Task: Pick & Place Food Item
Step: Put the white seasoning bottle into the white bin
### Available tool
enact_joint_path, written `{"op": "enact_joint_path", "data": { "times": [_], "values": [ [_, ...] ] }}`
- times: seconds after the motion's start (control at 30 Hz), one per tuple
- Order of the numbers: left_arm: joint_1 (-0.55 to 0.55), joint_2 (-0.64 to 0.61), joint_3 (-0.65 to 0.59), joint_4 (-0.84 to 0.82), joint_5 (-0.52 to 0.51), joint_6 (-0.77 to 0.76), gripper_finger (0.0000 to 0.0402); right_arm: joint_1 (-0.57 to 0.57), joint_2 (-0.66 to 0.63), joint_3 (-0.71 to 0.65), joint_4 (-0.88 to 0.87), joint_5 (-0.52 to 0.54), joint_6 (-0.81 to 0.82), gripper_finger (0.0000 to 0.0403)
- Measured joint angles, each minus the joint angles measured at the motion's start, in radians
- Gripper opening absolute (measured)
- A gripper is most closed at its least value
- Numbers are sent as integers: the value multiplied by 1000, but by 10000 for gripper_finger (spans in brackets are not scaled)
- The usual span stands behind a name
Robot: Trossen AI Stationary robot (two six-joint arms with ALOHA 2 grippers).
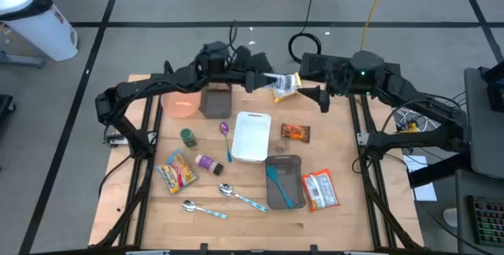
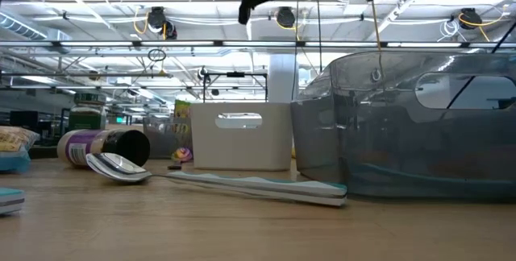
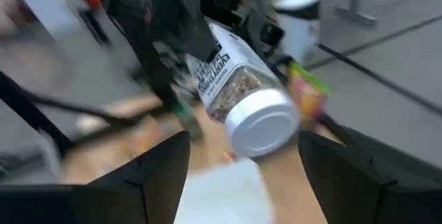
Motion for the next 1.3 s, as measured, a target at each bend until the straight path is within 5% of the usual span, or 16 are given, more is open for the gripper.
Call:
{"op": "enact_joint_path", "data": {
  "times": [0.2,0.47,1.3],
  "values": [
    [-17,-21,1,30,1,32,208,-57,-11,-258,499,-150,321,262],
    [-36,-23,1,21,-10,54,208,-89,10,-505,1056,-155,630,262],
    [-16,-20,1,17,14,16,208,-64,86,-516,1251,-194,697,263]
  ]
}}
